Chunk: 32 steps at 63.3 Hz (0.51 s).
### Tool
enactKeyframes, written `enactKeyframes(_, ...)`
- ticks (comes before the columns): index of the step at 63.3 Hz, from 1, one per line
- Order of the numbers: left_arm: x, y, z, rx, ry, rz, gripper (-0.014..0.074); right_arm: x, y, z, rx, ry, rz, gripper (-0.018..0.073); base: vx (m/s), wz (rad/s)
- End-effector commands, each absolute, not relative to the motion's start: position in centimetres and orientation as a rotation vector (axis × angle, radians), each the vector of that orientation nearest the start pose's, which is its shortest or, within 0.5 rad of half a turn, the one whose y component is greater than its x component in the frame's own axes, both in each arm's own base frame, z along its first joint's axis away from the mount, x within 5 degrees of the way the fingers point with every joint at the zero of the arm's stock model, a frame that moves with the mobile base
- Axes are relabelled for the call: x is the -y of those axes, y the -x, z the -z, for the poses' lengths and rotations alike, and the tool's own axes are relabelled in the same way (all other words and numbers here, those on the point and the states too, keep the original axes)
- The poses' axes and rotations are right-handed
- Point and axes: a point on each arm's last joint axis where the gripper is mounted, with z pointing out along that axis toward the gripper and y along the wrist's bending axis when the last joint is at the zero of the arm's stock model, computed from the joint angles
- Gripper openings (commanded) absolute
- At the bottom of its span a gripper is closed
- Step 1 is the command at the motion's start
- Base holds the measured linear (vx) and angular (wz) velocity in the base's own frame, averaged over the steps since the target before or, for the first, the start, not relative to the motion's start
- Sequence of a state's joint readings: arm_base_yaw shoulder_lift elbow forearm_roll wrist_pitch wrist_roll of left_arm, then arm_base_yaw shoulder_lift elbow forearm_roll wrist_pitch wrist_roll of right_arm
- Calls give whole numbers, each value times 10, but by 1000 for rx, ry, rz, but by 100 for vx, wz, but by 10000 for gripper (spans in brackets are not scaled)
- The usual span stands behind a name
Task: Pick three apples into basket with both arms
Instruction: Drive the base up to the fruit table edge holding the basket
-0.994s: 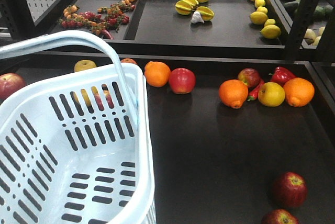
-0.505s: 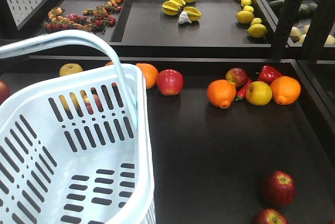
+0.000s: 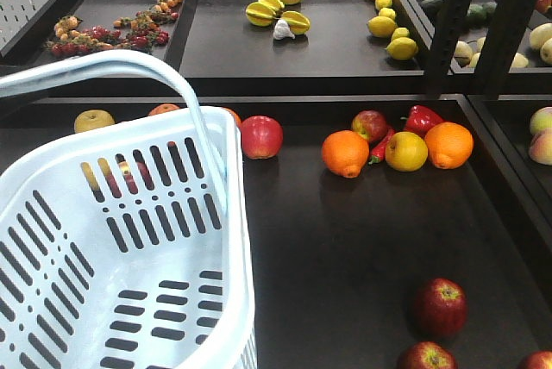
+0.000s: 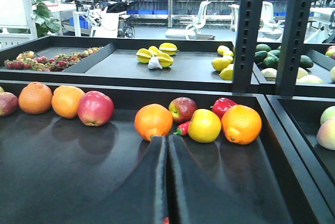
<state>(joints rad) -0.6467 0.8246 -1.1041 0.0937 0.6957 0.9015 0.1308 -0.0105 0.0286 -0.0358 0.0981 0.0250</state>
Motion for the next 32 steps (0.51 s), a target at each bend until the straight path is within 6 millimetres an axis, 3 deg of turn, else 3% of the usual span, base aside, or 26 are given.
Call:
enactKeyframes(1,85,-119,-458,-1253,-1246,-267,-8,-7,-56,-198,-1521,117,-83,-9,1,-6)
enactKeyframes(32,85,-119,-458,-1253,-1246,-267,-8,-7,-56,-198,-1521,117,-83,-9,0,-1)
